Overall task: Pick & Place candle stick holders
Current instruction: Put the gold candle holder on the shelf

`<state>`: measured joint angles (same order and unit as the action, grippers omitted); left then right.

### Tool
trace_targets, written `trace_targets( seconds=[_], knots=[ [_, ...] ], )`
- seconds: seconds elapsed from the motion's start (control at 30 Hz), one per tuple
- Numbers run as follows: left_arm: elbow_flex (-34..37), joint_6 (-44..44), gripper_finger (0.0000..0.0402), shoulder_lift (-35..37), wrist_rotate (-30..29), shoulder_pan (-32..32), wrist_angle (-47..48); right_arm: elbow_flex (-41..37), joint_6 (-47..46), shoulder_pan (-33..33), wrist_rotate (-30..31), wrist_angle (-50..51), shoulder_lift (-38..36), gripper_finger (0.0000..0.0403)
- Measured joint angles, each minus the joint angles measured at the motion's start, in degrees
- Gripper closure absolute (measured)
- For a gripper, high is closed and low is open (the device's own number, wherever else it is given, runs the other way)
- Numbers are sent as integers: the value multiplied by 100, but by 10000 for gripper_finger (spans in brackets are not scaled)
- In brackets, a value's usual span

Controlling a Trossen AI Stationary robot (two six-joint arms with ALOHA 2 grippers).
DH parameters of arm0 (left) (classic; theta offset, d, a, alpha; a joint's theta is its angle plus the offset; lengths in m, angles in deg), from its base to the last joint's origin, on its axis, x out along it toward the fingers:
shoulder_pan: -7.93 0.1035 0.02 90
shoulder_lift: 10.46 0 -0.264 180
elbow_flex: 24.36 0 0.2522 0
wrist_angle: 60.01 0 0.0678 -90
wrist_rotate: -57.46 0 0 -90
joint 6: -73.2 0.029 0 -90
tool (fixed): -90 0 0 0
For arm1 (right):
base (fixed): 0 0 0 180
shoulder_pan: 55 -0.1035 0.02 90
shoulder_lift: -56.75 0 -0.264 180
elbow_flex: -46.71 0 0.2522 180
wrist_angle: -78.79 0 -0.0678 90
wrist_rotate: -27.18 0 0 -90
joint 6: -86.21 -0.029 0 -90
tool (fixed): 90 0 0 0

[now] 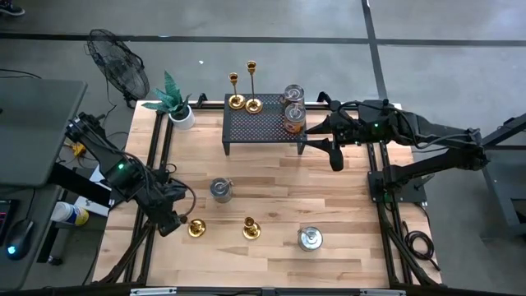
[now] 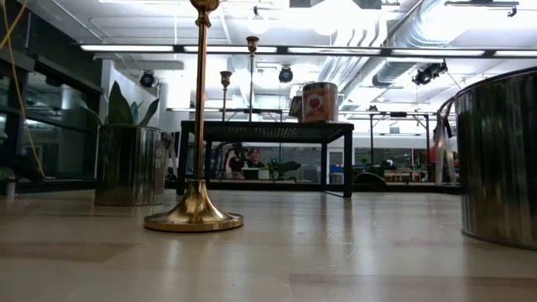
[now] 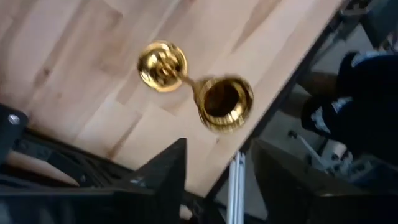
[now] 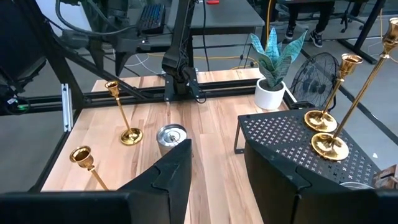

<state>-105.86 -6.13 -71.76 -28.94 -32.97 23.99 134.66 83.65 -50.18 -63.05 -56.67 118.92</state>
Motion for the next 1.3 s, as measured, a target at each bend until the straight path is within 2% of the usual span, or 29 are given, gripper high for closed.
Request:
trace_targets(
  seconds=[0.1,0.2,0.3,0.43,0.6,0.73,0.83,1.03,1.13,1.3],
  knots=[
    [0,169,197,-3,227,0,-25,0,1,1,0,5,0,263],
    [0,721,191,-144,328,-9,-22,0,2,0,0,37,0,263],
    [0,1219,190,-334,151,-176,49,0,-1,0,0,77,0,263],
    [0,1283,190,-558,-284,-542,208,0,-19,1,-2,177,1,263],
    [0,813,190,-796,-922,-1102,476,0,-43,0,-2,233,2,263],
    [89,88,190,-904,-1350,-1510,671,0,-43,0,-2,231,2,263],
    [408,-512,190,-906,-1617,-1851,485,-1,-43,1,-1,231,2,263],
    [1047,-1537,190,-910,-2647,-2450,-40,-1,-58,0,-1,242,2,263],
    [1347,-1734,190,-910,-3044,-2586,-370,0,-54,0,0,244,2,263],
    [1862,-1718,190,-910,-3265,-2588,-902,-1,-49,0,4,244,2,263]
  ],
)
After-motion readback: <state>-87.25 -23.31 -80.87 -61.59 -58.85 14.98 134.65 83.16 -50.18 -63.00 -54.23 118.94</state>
